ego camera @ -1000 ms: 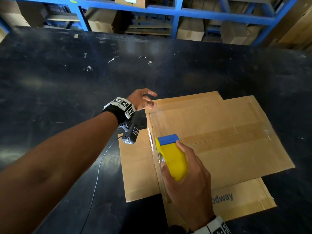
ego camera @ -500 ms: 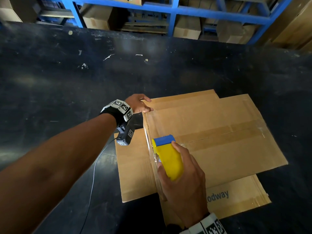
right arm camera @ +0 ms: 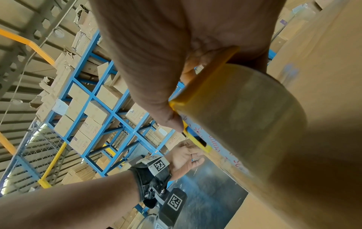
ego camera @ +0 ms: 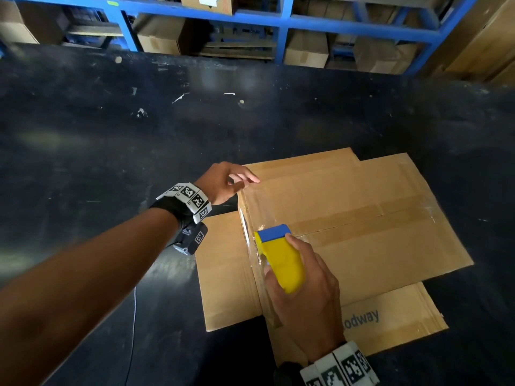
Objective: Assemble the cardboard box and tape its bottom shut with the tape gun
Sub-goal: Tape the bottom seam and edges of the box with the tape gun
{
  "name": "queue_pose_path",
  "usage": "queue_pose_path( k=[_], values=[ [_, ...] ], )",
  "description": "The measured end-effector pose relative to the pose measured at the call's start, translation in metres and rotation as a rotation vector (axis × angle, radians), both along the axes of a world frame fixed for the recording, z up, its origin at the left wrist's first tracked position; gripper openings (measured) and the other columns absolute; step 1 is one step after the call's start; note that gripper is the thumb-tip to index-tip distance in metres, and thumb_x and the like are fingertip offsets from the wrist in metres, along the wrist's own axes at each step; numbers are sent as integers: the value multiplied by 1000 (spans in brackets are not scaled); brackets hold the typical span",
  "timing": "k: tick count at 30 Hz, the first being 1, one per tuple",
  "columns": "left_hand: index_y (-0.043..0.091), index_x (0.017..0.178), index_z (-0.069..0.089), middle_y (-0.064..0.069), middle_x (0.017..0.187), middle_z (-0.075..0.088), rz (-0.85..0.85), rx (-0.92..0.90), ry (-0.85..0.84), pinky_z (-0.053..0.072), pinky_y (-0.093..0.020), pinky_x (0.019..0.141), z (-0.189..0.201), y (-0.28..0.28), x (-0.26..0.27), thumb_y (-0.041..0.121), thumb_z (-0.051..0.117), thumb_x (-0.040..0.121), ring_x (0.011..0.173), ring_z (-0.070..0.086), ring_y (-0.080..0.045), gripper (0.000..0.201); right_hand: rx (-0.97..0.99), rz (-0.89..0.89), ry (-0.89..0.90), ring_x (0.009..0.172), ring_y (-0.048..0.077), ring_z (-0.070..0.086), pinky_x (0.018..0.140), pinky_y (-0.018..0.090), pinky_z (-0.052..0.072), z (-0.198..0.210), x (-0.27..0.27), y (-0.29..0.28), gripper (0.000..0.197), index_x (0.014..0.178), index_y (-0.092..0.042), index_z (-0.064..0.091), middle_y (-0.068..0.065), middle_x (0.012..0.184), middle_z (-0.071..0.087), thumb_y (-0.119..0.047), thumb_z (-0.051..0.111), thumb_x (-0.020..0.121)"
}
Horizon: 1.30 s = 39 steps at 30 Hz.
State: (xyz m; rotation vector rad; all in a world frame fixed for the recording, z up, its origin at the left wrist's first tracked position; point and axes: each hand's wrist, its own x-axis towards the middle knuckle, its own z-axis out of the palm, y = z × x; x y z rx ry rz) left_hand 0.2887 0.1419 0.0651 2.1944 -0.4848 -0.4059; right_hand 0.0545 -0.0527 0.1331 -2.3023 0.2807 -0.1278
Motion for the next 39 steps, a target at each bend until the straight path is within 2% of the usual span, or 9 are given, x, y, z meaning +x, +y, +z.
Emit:
queue_pose_path(
  k=[8, 13, 18, 21, 24, 28, 32, 37, 39],
  values=[
    [31, 119, 78, 23, 112, 68, 2, -55, -76, 42, -4, 85, -17, 2, -14, 28, 55, 105, 108, 61, 7, 27, 2, -7, 17, 84, 10, 59, 71, 27, 51, -6, -9, 1, 63, 136, -38, 51, -7, 102, 63, -42, 75, 78],
    [37, 119, 77, 11, 119, 72, -5, -10, -55, 43, -19, 87, -20, -1, -15, 32, 54, 106, 109, 64, -7, 27, -24, -4, 27, 83, 12, 61, 71, 31, 53, 3, -33, -3, 60, 135, -39, 50, -8, 99, 61, -47, 71, 80],
    [36, 123, 75, 7, 122, 72, -10, -27, -84, 44, -27, 97, -28, 2, -14, 40, 52, 106, 113, 66, -13, 29, -65, 13, 57, 93, 6, 62, 82, 7, 41, 8, -105, -21, 63, 138, -35, 55, -10, 110, 65, -51, 72, 79],
    [40, 121, 74, 26, 115, 69, -3, -50, -91, 43, -24, 95, -29, 1, -17, 40, 53, 106, 106, 64, 2, 26, -64, 23, 104, 95, 4, 61, 83, -1, 38, 22, -142, -34, 67, 139, -38, 55, -16, 113, 64, -56, 69, 76],
    [44, 121, 73, 29, 113, 68, 7, -41, -108, 47, -29, 98, -29, 1, -17, 37, 53, 107, 107, 65, 2, 26, -57, 23, 109, 99, -15, 55, 83, -9, 30, 33, -162, -41, 67, 135, -39, 58, -35, 113, 57, -59, 68, 71],
    [52, 118, 71, 20, 118, 70, -5, -37, -104, 49, -42, 109, -29, 0, -19, 34, 53, 106, 117, 67, -14, 28, -91, 45, 109, 89, 11, 56, 81, -8, 30, 33, -169, -43, 68, 134, -27, 62, -6, 100, 65, -59, 62, 73],
    [43, 123, 72, 24, 116, 68, 13, -11, -98, 47, -45, 111, -25, -2, -20, 28, 53, 107, 119, 65, -11, 29, -45, 44, 150, 86, 11, 55, 76, -2, 38, 21, -171, -41, 72, 137, -23, 59, 1, 103, 66, -71, 51, 84],
    [32, 129, 72, 14, 116, 71, -24, -25, -116, 46, -21, 94, -23, -1, -20, 28, 53, 107, 103, 64, 4, 29, -75, 23, 85, 81, 13, 55, 69, 13, 45, 16, -176, -42, 67, 139, -26, 57, -2, 102, 62, -57, 64, 80],
    [26, 131, 72, 25, 111, 70, -24, -27, -108, 43, -11, 86, -20, -2, -22, 31, 53, 107, 98, 63, 11, 31, -105, 18, 77, 79, 14, 55, 67, 17, 46, 15, -182, -44, 68, 137, -23, 59, 0, 99, 63, -54, 71, 78]
  ],
)
